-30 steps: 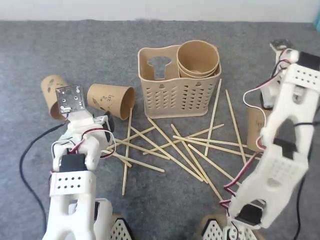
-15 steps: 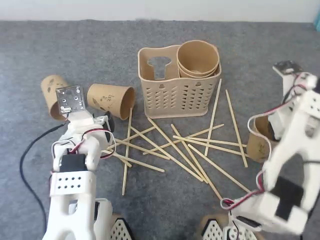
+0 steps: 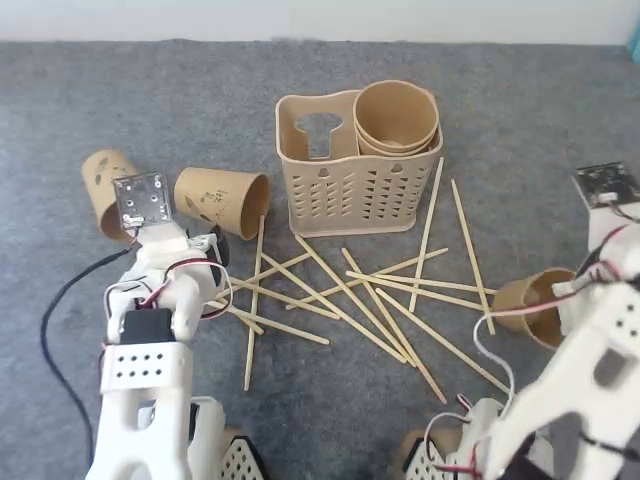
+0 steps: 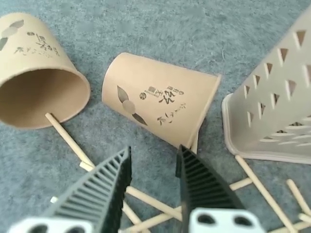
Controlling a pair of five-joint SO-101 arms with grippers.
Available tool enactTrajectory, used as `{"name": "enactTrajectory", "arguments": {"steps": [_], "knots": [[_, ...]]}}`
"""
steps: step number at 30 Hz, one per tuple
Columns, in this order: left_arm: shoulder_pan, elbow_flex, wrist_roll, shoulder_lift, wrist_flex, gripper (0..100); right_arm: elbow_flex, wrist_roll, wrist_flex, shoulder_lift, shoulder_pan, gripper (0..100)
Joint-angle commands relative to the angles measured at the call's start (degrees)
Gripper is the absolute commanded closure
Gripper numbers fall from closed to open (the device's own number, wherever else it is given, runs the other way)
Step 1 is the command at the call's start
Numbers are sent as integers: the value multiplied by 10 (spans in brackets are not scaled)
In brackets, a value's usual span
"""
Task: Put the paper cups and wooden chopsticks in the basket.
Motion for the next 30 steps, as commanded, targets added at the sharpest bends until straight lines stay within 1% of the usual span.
{"name": "enactTrajectory", "arguments": {"steps": [1, 3, 7, 12, 17, 26, 30], "knots": [[-4, -4, -5, -17, -18, 855, 12, 7, -37, -65, 26, 901], [-4, -3, -5, -17, -18, 855, 12, 7, -50, -73, 42, 873], [-4, -3, -5, -17, -18, 855, 25, 7, -87, -63, 69, 866], [-4, -3, -5, -17, -18, 855, 80, 2, -145, -24, 69, 864], [-4, -3, -5, -17, -18, 855, 95, -43, -193, 20, 66, 864], [-4, -3, -5, -17, -18, 855, 102, -115, -215, 93, -12, 868], [-4, -3, -5, -17, -18, 855, 108, -127, -236, 108, -35, 870]]}}
